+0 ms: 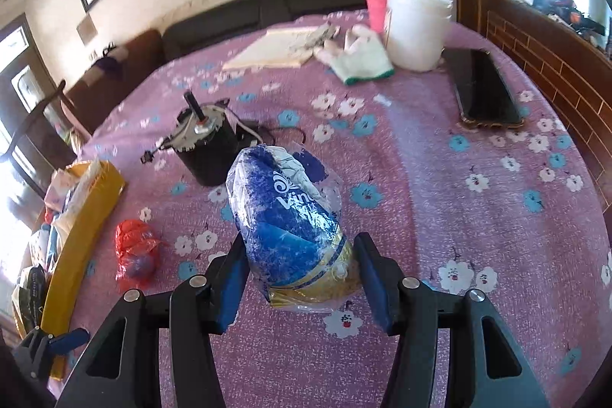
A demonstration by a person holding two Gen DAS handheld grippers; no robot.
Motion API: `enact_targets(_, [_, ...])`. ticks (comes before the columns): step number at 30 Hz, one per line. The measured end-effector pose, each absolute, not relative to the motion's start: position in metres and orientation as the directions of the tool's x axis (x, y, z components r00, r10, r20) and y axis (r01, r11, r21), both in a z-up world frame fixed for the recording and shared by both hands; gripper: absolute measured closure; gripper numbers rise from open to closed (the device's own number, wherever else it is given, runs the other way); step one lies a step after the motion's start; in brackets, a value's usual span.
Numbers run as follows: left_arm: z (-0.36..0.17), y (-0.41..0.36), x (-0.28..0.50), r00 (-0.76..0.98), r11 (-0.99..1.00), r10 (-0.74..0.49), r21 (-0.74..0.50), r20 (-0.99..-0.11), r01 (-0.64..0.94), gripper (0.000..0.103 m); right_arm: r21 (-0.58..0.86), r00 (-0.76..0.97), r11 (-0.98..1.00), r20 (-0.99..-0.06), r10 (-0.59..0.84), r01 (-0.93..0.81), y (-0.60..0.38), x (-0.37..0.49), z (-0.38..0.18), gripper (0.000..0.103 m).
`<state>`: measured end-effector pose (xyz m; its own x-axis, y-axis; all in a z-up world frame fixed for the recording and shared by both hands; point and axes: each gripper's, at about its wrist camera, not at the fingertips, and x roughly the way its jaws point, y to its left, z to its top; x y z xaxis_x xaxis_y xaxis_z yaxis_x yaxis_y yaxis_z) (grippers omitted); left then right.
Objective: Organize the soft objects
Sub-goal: 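Grasp the red plastic bag with the left gripper while the right grasps the blue-white bag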
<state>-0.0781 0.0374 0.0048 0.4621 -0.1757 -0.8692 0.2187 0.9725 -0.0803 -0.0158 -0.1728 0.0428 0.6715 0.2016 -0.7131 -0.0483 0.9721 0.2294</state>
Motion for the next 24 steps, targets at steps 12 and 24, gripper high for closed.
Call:
enact_targets(12, [0.008,0.035,0.016,0.493,0.994,-0.112,-0.099,-0.863,0.053,0.0,0.2,0.681,0.979,-0.712,0.17,-0.036,-0.177,-0.019,0.04,0.042])
enact_targets(24, [-0.004,0.023,0.037,0.535,0.997,-0.03,0.012,-0.844,0.074,0.0,0.177,0.675,0.981,-0.714,0.185,-0.081,-0.166,-0.013,0.036,0.028])
